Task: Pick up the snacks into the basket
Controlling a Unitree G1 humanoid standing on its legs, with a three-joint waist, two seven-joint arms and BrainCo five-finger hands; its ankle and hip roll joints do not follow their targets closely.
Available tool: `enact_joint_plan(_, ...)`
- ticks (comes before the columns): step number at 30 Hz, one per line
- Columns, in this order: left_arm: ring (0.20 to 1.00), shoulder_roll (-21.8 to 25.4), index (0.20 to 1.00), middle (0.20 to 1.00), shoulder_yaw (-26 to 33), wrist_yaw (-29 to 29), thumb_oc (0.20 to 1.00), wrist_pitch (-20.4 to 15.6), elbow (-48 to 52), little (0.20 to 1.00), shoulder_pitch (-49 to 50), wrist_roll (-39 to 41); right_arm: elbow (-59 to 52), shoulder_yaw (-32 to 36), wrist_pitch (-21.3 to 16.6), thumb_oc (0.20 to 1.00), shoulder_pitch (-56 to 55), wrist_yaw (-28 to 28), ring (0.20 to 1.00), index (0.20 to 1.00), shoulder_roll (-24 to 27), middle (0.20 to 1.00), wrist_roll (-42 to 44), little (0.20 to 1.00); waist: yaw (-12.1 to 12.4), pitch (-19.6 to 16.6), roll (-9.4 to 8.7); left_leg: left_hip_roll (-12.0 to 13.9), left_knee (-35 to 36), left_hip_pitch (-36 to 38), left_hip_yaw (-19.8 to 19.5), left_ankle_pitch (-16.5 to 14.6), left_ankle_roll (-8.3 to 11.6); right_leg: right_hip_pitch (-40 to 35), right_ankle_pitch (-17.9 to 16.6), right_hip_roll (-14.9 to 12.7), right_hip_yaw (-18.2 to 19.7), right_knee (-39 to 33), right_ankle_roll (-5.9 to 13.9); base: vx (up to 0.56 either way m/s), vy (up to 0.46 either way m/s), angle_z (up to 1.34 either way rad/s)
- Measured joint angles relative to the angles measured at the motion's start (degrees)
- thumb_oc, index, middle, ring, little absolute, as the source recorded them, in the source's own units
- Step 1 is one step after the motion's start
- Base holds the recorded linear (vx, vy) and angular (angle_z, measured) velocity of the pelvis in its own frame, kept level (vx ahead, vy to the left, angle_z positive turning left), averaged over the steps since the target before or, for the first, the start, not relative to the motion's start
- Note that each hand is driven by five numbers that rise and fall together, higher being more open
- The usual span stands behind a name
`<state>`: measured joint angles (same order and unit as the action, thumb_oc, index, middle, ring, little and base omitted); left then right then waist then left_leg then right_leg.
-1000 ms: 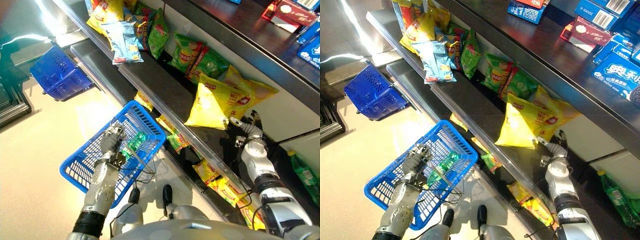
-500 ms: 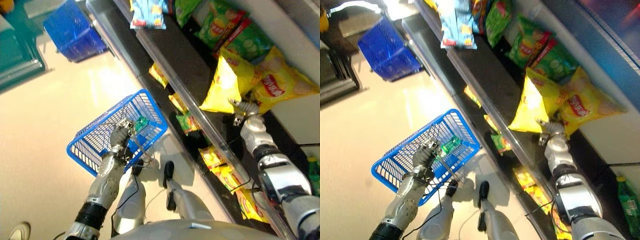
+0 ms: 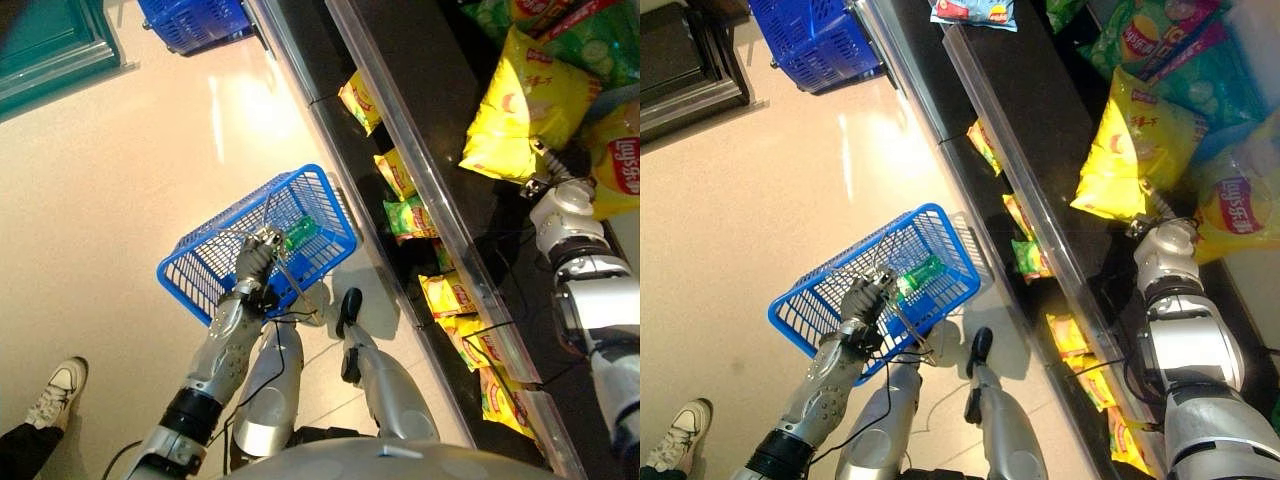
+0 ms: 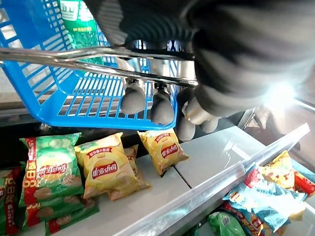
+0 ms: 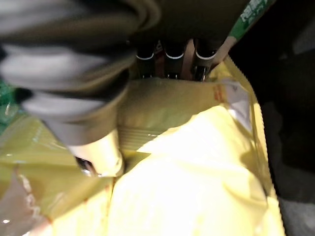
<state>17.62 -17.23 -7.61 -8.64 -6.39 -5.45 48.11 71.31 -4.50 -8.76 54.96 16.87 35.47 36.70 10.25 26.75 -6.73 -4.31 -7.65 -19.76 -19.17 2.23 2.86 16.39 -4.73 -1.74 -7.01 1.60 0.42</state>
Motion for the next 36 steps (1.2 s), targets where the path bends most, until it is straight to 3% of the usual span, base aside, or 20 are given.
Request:
enact_joint_plan(4,0.200,-0.12,0.200,0.200,0.20,-0.24,0.200,0.00,0.08,0.200,-1.88,0.01,-7.70,0.69,0.00,0.200,-3.11,1.34,0.200,0.200,-3.84,0.200,0.01,0.200,-0.73,-0.01,-0.01,-0.09,-0.12,1.26,0.34,0.10,-0.11,-0.50,0.39,-0.37,0.44,1.28,0.00,0.01,0.056,-0.03)
enact_joint_plan(9,0.200,0.18,0.200,0.200,1.94,-0.34,0.200,0.01,0.76,0.200,-1.75,0.08,-34.31,1.66,-0.64,0.200,-19.85,1.15,0.200,0.200,-12.55,0.200,-1.57,0.200,-1.33,-0.12,0.09,-0.04,0.37,4.66,1.82,-0.04,-0.63,-2.75,0.85,-0.52,1.75,2.20,-0.21,0.00,0.115,-0.14)
enact_joint_plan(14,0.200,0.32,0.200,0.200,3.49,-0.90,0.200,-0.08,1.97,0.200,-2.26,0.12,-50.26,3.26,-1.87,0.200,-33.39,1.09,0.200,0.200,-17.82,0.200,-4.78,0.200,-3.90,-0.48,0.48,-0.19,1.30,6.84,6.58,-0.10,-2.11,-3.49,0.68,-0.95,5.17,2.47,0.80,-0.05,0.189,-0.25)
enact_joint_plan(16,0.200,0.39,0.200,0.200,4.44,-0.98,0.200,-0.18,2.22,0.200,-1.51,0.15,-56.64,4.68,-2.35,0.200,-38.16,-0.06,0.200,0.200,-19.26,0.200,-5.90,0.200,-5.65,-1.06,0.26,-0.76,1.35,7.77,10.87,-0.65,-3.34,-3.24,-0.33,-0.95,7.83,2.16,1.69,-0.10,0.202,-0.87)
enact_joint_plan(17,0.200,0.58,0.200,0.200,5.87,-0.99,0.200,-0.26,2.24,0.200,-0.53,0.15,-62.00,4.49,-2.77,0.200,-40.91,-1.54,0.200,0.200,-19.63,0.200,-6.18,0.200,-6.31,-1.36,-0.10,-0.28,1.20,8.61,14.02,-1.07,-4.27,-2.88,-1.49,-1.07,11.06,2.02,2.94,-0.12,0.121,-1.20)
enact_joint_plan(18,0.200,0.65,0.200,0.200,6.62,-1.00,0.200,-0.21,2.18,0.200,-0.21,0.17,-63.11,4.46,-3.33,0.200,-41.31,-2.25,0.200,0.200,-19.55,0.200,-6.31,0.200,-6.96,-1.44,-0.22,-0.40,1.69,9.30,15.17,-1.12,-4.55,-2.86,-2.20,-1.46,11.64,1.60,3.96,-0.13,0.102,-1.25)
enact_joint_plan(19,0.200,0.68,0.200,0.200,7.23,-1.00,0.200,-0.21,2.13,0.200,0.05,0.15,-63.71,4.60,-3.97,0.200,-41.55,-2.86,0.200,0.200,-19.51,0.200,-6.40,0.200,-8.05,-1.73,-0.56,-0.98,1.02,9.46,16.59,-1.46,-5.02,-2.74,-3.70,-1.13,11.30,0.61,4.38,-0.09,0.049,-1.58)
enact_joint_plan(20,0.200,0.26,0.200,0.200,8.95,-0.74,0.200,-0.46,2.18,0.200,0.70,0.00,-64.10,4.65,-5.02,0.200,-41.27,-4.18,0.200,0.200,-19.70,0.200,-6.82,0.200,-7.48,-2.17,-0.77,1.76,-0.51,9.21,21.36,-2.54,-5.98,-2.64,-7.06,-1.15,7.74,-2.20,9.02,-0.08,0.034,-1.58)
enact_joint_plan(21,0.200,-0.24,0.200,0.200,10.11,-0.74,0.200,-0.45,2.17,0.200,0.80,0.00,-64.10,4.64,-5.10,0.200,-41.26,-4.57,0.200,0.200,-19.31,0.200,-6.82,0.200,-7.86,-2.31,-0.47,2.17,-0.39,9.33,21.26,-2.58,-5.99,-2.17,-5.10,-1.52,4.67,0.80,7.81,-0.09,0.036,-1.57)
enact_joint_plan(22,0.200,-1.39,0.200,0.200,11.25,-0.71,0.200,-0.47,2.13,0.200,0.61,-0.01,-63.97,5.73,-5.50,0.200,-42.59,-5.25,0.200,0.200,-18.35,0.200,-6.82,0.200,-9.19,-3.04,0.19,3.20,-0.48,9.21,20.64,-2.63,-5.71,-3.61,-0.95,-2.73,2.73,5.65,6.93,-0.09,0.038,-0.60)
enact_joint_plan(24,0.200,-1.71,0.200,0.200,11.70,-0.56,0.200,-0.50,2.19,0.200,0.47,0.08,-64.07,6.80,-5.75,0.200,-44.58,-6.66,0.200,0.200,-18.27,0.200,-7.01,0.200,-9.68,-4.04,1.00,5.44,-0.32,9.87,22.05,-2.37,-5.53,-6.59,5.21,-4.44,3.12,12.45,7.64,-0.02,-0.055,-0.57)
enact_joint_plan(26,0.200,-0.84,0.200,0.200,11.61,-0.23,0.200,-0.56,2.20,0.200,1.18,0.31,-64.42,6.47,-5.81,0.200,-45.07,-8.65,0.200,0.200,-18.23,0.200,-8.06,0.200,-8.25,-5.19,0.86,6.10,-0.05,10.39,24.52,-2.44,-5.20,-8.98,5.57,-6.18,3.12,11.86,7.79,-0.01,-0.147,-0.81)
enact_joint_plan(27,0.200,-0.66,0.200,0.200,11.48,0.34,0.200,-0.55,2.22,0.200,1.30,0.35,-64.79,5.68,-5.86,0.200,-44.99,-10.53,0.200,0.200,-18.10,0.200,-9.27,0.200,-7.67,-5.66,0.62,6.52,-0.01,10.84,26.14,-2.24,-4.56,-11.49,5.25,-9.27,3.08,10.40,7.47,-0.05,-0.184,-0.67)
enact_joint_plan(29,0.200,-0.48,0.200,0.200,11.30,1.82,0.200,-0.55,2.39,0.200,1.26,0.35,-64.96,4.45,-5.81,0.200,-45.78,-13.31,0.200,0.200,-17.70,0.200,-11.05,0.200,-8.02,-6.08,0.61,6.96,0.27,11.29,26.45,-1.43,-3.31,-14.39,4.30,-10.98,4.59,6.47,8.87,-0.06,-0.166,-0.43)
enact_joint_plan(32,0.200,-1.56,0.200,0.200,11.18,3.20,0.200,-0.56,2.55,0.200,1.92,0.42,-64.65,2.27,-5.20,0.200,-47.30,-15.72,0.200,0.200,-16.82,0.200,-12.06,0.200,-8.06,-7.91,0.39,7.74,1.99,12.20,26.65,-0.16,-0.97,-14.25,6.75,-9.23,5.41,4.87,9.94,-0.07,-0.319,-0.42)
enact_joint_plan(33,0.200,-1.51,0.200,0.200,11.09,3.34,0.200,-0.56,2.57,0.200,2.22,0.42,-64.71,1.40,-5.08,0.200,-47.67,-16.02,0.200,0.200,-16.80,0.200,-12.29,0.200,-7.83,-8.60,-0.09,7.65,2.01,12.22,27.06,-0.18,-0.59,-14.24,7.45,-9.14,6.13,4.19,9.43,-0.04,-0.322,-0.70)
enact_joint_plan(36,0.200,-3.35,0.200,0.200,10.91,4.26,0.200,-0.52,2.58,0.200,4.02,0.39,-65.28,-1.79,-4.35,0.200,-51.02,-19.38,0.200,0.200,-12.74,0.200,-16.28,0.200,-9.38,-10.84,1.64,10.46,3.19,12.82,24.81,1.17,2.28,-14.65,6.98,-5.67,6.44,2.24,7.23,-0.10,-0.332,-0.31)
